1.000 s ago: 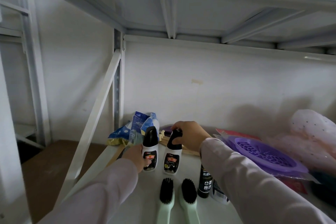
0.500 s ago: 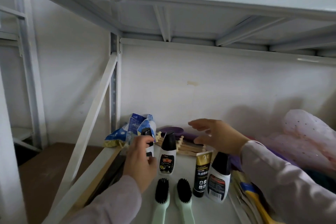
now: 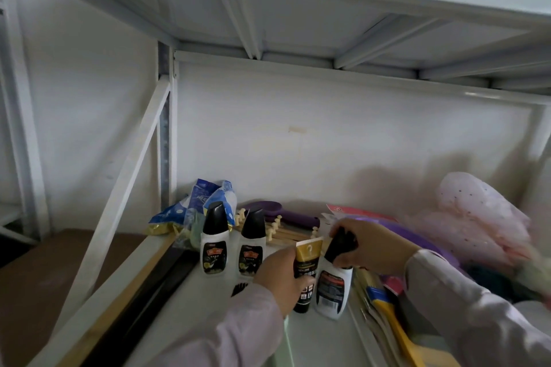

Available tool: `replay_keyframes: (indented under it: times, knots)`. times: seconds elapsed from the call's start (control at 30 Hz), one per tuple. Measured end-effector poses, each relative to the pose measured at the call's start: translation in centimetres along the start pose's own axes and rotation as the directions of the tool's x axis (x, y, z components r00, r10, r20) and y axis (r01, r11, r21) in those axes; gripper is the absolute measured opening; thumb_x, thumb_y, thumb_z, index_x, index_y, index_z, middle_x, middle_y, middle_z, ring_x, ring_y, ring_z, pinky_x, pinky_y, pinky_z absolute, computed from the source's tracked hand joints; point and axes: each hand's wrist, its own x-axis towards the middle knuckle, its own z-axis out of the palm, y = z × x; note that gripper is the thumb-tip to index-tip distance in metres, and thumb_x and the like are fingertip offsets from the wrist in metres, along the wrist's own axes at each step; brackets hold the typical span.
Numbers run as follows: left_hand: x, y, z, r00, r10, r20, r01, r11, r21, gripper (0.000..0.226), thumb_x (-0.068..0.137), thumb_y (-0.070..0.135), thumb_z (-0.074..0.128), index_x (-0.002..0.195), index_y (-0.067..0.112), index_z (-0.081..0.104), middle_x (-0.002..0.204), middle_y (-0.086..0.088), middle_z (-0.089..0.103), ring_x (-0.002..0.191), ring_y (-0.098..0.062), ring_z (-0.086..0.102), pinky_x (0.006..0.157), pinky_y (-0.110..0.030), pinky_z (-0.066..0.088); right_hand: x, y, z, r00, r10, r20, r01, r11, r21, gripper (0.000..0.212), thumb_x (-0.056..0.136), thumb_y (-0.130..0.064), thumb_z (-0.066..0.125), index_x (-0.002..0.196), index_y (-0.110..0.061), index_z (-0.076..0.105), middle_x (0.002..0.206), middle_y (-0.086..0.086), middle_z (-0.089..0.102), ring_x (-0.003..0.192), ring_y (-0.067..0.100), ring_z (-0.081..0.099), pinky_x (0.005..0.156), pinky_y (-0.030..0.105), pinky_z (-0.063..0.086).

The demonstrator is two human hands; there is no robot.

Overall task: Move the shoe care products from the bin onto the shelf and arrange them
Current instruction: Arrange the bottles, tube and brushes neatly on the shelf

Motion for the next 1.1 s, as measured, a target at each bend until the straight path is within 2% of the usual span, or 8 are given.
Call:
replay_keyframes:
  times: [0.2, 0.3, 0.47, 0.6, 0.73, 0.87, 1.0, 1.1]
  knots:
    - [-1.5, 0.3, 0.5, 0.996, 0.075, 0.042, -0.071, 0.994, -0.087, 0.038, 0.082, 0.026, 0.064, 0.119, 0.028, 0.056, 0.117, 0.004, 0.066, 0.110, -0.013, 0.060, 0.099, -0.024, 0.045, 2.4, 0.2, 0.2, 0.992, 0.026, -0.121, -0.024, 1.000, 0.017, 0.045, 0.075, -0.020, 0.075, 0.114, -0.021, 0.054, 0.108, 0.002, 0.066, 0.098, 0.020, 0.063, 0.089, 0.031, 0.054]
    - [-2.3, 0.8, 0.8, 0.988, 0.137, 0.074, -0.132, 0.989, -0.074, 0.037, 0.082, 0.027, 0.062, 0.119, 0.026, 0.055, 0.117, 0.001, 0.065, 0.108, -0.017, 0.060, 0.098, -0.027, 0.048, 3.7, -1.1, 0.5, 0.990, -0.037, -0.137, 0.040, 0.999, 0.015, 0.049, 0.079, -0.023, 0.071, 0.122, -0.027, 0.048, 0.107, -0.001, 0.062, 0.093, 0.017, 0.059, 0.084, 0.027, 0.050]
    - [-3.3, 1.6, 1.2, 0.987, 0.155, 0.042, -0.156, 0.987, 0.024, 0.034, 0.083, 0.032, 0.059, 0.116, 0.022, 0.054, 0.115, 0.000, 0.063, 0.109, -0.017, 0.059, 0.090, -0.026, 0.045, 5.6, -3.1, 1.8, 0.976, -0.134, -0.174, 0.115, 0.987, -0.113, 0.033, 0.077, -0.038, 0.069, 0.104, -0.025, 0.056, 0.096, -0.005, 0.056, 0.087, 0.016, 0.056, 0.073, 0.024, 0.044]
    - [-3.2, 1.6, 0.9, 0.986, 0.145, 0.079, -0.148, 0.989, 0.030, 0.039, 0.085, 0.032, 0.059, 0.120, 0.020, 0.050, 0.119, -0.003, 0.060, 0.113, -0.019, 0.057, 0.095, -0.028, 0.043, 6.1, -3.3, 1.6, 0.975, -0.204, -0.086, 0.194, 0.974, -0.117, 0.030, 0.081, -0.028, 0.067, 0.110, -0.026, 0.061, 0.099, -0.009, 0.057, 0.093, 0.013, 0.056, 0.076, 0.018, 0.040]
    - [-3.2, 1.4, 1.0, 0.986, 0.135, 0.098, -0.138, 0.990, 0.029, 0.041, 0.085, 0.033, 0.058, 0.123, 0.019, 0.047, 0.122, -0.003, 0.059, 0.114, -0.019, 0.056, 0.099, -0.029, 0.042, 6.3, -2.7, 0.5, 0.990, -0.143, -0.007, 0.143, 0.989, -0.026, 0.044, 0.075, -0.012, 0.070, 0.116, -0.025, 0.059, 0.105, -0.003, 0.062, 0.088, 0.013, 0.059, 0.084, 0.027, 0.051]
    - [-3.2, 1.3, 1.2, 0.988, 0.121, 0.094, -0.123, 0.992, 0.019, 0.042, 0.085, 0.032, 0.058, 0.124, 0.020, 0.047, 0.122, -0.003, 0.059, 0.114, -0.020, 0.056, 0.098, -0.030, 0.042, 6.7, -2.6, 1.0, 0.994, -0.079, -0.075, 0.079, 0.997, -0.003, 0.034, 0.073, -0.029, 0.076, 0.104, -0.021, 0.062, 0.099, 0.002, 0.068, 0.070, 0.010, 0.060, 0.072, 0.029, 0.056]
    - [-3.3, 1.1, 1.3, 0.988, 0.128, 0.082, -0.128, 0.992, -0.010, 0.041, 0.085, 0.032, 0.058, 0.122, 0.021, 0.048, 0.121, -0.002, 0.060, 0.112, -0.019, 0.058, 0.099, -0.030, 0.044, 6.9, -3.0, 1.6, 0.990, -0.073, -0.117, 0.069, 0.997, -0.041, 0.036, 0.074, -0.037, 0.073, 0.105, -0.020, 0.064, 0.101, 0.001, 0.068, 0.089, 0.018, 0.062, 0.083, 0.033, 0.054]
    - [-3.3, 1.0, 1.4, 0.987, 0.136, 0.084, -0.135, 0.991, -0.019, 0.042, 0.085, 0.033, 0.058, 0.124, 0.021, 0.047, 0.122, -0.001, 0.060, 0.112, -0.018, 0.058, 0.100, -0.030, 0.044, 6.8, -2.9, 1.7, 0.991, -0.060, -0.116, 0.056, 0.998, -0.031, 0.036, 0.075, -0.037, 0.072, 0.106, -0.020, 0.063, 0.103, 0.002, 0.069, 0.092, 0.019, 0.062, 0.084, 0.033, 0.053]
